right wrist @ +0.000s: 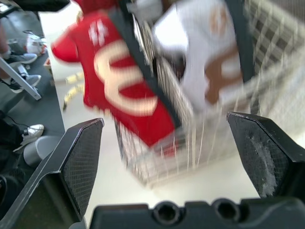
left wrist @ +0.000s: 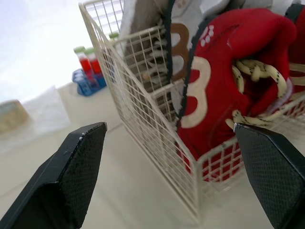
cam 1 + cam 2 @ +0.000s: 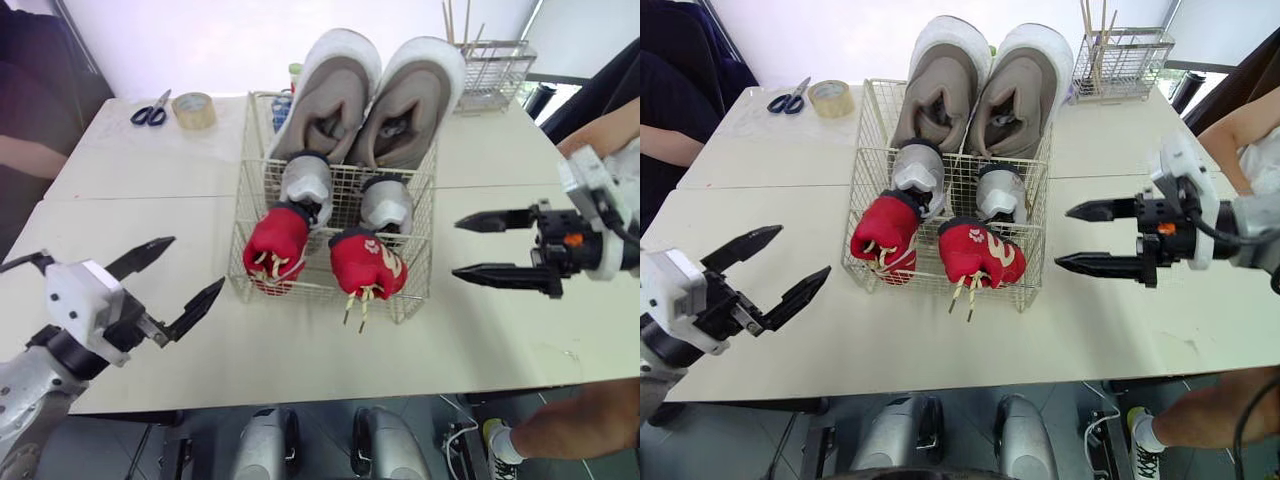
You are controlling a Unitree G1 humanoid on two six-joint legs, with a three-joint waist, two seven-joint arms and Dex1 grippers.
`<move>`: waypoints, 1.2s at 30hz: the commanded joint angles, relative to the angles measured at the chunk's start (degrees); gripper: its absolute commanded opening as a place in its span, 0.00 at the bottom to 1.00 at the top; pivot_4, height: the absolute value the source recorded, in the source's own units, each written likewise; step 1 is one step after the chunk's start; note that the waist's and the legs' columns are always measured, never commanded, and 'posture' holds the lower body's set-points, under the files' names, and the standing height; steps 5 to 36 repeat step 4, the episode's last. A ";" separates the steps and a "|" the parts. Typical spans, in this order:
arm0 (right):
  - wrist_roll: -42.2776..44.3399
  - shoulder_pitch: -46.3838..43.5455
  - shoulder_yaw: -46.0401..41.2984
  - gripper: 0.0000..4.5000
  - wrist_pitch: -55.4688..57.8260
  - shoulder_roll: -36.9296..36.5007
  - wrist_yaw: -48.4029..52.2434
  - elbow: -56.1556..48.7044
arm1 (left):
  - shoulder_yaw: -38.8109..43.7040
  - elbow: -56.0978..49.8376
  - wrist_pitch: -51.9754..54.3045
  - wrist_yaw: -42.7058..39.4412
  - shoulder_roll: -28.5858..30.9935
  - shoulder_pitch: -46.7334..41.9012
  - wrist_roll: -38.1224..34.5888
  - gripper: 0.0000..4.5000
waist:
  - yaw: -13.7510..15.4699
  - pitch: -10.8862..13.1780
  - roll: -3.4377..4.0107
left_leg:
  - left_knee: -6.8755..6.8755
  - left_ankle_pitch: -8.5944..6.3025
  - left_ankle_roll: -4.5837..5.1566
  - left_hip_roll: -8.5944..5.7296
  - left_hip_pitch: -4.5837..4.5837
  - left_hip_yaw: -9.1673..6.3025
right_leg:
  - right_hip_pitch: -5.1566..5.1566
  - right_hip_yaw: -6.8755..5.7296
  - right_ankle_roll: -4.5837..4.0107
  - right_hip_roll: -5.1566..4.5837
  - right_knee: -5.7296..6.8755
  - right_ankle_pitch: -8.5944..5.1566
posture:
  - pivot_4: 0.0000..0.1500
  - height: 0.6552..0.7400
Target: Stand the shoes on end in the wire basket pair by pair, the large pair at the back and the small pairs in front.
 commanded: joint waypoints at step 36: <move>1.18 9.98 -11.41 1.00 1.21 -1.38 -0.48 -6.26 | 0.95 0.14 4.44 -1.68 2.34 -4.79 -1.84 0.99 | 0.10 -0.01 0.02 | 0.01 0.03 -0.07 0.00 0.03 -0.04 | 0.03 0.00 -0.02 0.03 -0.01 -0.02 | 1.00 1.00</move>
